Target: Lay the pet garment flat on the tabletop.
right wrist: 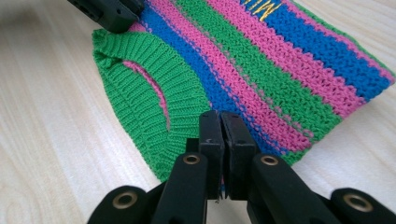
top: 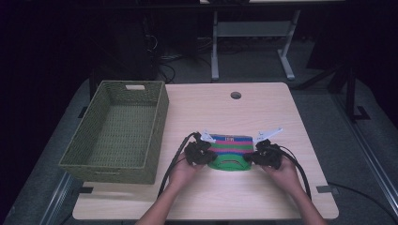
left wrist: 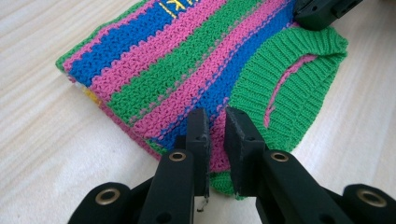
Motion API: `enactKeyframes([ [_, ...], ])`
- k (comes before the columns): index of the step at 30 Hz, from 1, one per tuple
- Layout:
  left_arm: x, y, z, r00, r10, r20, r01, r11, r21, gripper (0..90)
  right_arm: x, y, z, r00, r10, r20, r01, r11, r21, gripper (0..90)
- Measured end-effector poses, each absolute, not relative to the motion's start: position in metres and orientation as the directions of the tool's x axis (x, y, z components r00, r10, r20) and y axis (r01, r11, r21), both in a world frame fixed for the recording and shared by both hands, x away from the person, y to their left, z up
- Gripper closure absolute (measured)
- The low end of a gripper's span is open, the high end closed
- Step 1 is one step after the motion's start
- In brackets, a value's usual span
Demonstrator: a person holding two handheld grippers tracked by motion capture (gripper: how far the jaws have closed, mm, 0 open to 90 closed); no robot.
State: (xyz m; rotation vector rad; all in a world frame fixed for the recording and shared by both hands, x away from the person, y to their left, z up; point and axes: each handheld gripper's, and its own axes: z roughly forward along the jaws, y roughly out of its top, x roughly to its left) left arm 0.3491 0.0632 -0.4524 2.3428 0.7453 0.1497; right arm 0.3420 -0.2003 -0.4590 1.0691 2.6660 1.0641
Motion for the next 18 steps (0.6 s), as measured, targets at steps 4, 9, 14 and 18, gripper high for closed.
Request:
enactKeyframes([
  [4,0.339,0.066,-0.453,0.843,0.531,-0.083,0.455,-0.624,0.636,79.4,0.334,-0.201,-0.46,-0.764,0.62,0.18,0.571,0.518,0.637,87.3],
  [9,0.329,0.07,-0.454,0.847,0.525,-0.083,0.449,-0.621,0.643,79.3,0.321,-0.196,-0.459,-0.78,0.607,0.149,0.546,0.545,0.637,87.1],
  [14,0.318,0.074,-0.455,0.854,0.513,-0.089,0.441,-0.621,0.649,79.2,0.31,-0.196,-0.46,-0.785,0.599,0.157,0.542,0.542,0.642,86.5],
  [18,0.311,0.076,-0.455,0.854,0.513,-0.092,0.441,-0.617,0.651,79.1,0.302,-0.194,-0.459,-0.8,0.587,0.126,0.516,0.564,0.645,86.3],
])
